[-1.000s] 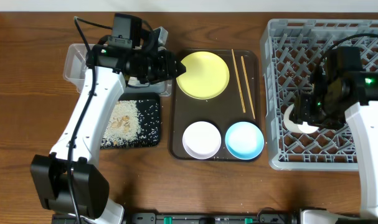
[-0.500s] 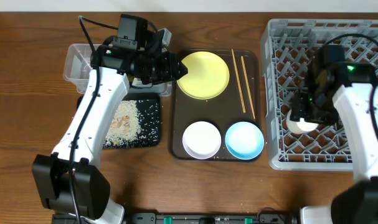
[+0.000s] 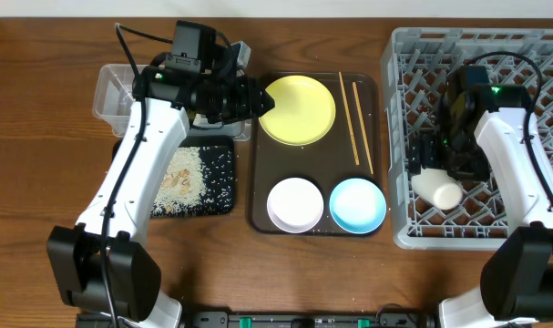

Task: Sort waste into correct bins and load items into the dishwasher rack
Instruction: 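Carry the cup into the dish rack with the right gripper and release, then reach the right gripper to the blue bowl and grasp its rim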

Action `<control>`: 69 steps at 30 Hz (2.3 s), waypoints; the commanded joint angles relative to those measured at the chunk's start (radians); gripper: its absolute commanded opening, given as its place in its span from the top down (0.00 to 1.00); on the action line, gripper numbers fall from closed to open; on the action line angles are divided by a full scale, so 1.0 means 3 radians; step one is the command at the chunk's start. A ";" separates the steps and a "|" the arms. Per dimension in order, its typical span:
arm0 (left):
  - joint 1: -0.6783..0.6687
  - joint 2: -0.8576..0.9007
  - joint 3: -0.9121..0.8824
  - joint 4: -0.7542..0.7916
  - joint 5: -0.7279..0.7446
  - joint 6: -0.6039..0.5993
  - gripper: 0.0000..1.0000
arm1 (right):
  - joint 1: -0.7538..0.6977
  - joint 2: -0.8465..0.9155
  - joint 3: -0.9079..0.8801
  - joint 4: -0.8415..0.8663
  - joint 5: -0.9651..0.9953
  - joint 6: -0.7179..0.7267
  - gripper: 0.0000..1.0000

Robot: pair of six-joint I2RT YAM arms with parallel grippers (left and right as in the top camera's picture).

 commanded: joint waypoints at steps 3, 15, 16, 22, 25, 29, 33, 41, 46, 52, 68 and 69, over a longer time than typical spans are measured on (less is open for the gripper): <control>-0.0008 0.0014 0.0018 -0.0005 -0.0031 0.0056 0.55 | -0.0011 0.0005 0.0033 0.0079 -0.0212 -0.0024 0.06; -0.0008 0.0000 0.0034 -0.0008 -0.0120 0.0071 0.55 | 0.0207 0.0003 0.0846 0.0086 -0.0768 -0.0226 0.09; -0.0008 -0.0018 0.0045 -0.0014 -0.0163 0.0072 0.55 | 0.0276 0.0003 0.0885 0.0126 -0.0799 -0.0226 0.10; -0.0008 -0.0301 0.0120 -0.0239 -0.0757 0.0083 0.55 | 0.0777 0.0027 0.0889 0.0350 -0.0874 -0.0146 0.14; -0.0008 -0.0425 0.0120 -0.0467 -0.1111 0.0083 0.55 | 0.0980 0.0070 0.0829 0.0379 -0.0776 -0.0134 0.16; -0.0008 -0.0448 0.0116 -0.0735 -0.1347 0.0083 0.55 | 0.1151 0.0125 0.0726 0.0369 -0.0684 -0.0130 0.19; -0.0008 -0.0448 0.0093 -0.0781 -0.1353 0.0132 0.55 | 0.1250 0.0155 0.0507 0.0323 -0.0636 -0.0306 0.23; -0.0008 -0.0448 0.0093 -0.0731 -0.1354 0.0134 0.54 | 0.1286 0.0155 -0.0112 0.0547 -0.0323 -0.0542 0.32; -0.0008 -0.0448 0.0093 -0.0707 -0.1354 0.0134 0.54 | 0.1286 0.0155 -0.0409 0.0946 -0.0323 -0.0690 0.37; -0.0008 -0.0448 0.0093 -0.0707 -0.1352 0.0132 0.47 | 0.1286 0.0155 -0.0841 0.1391 -0.0196 -0.0699 0.41; -0.0008 -0.0448 0.0093 -0.0706 -0.1352 0.0132 0.45 | 0.1254 0.0083 -0.1101 0.1781 -0.0189 -0.0652 0.99; -0.0008 -0.0448 0.0093 -0.0706 -0.1352 0.0132 0.45 | 0.1246 0.0060 -0.1078 0.1778 -0.0189 -0.0623 0.99</control>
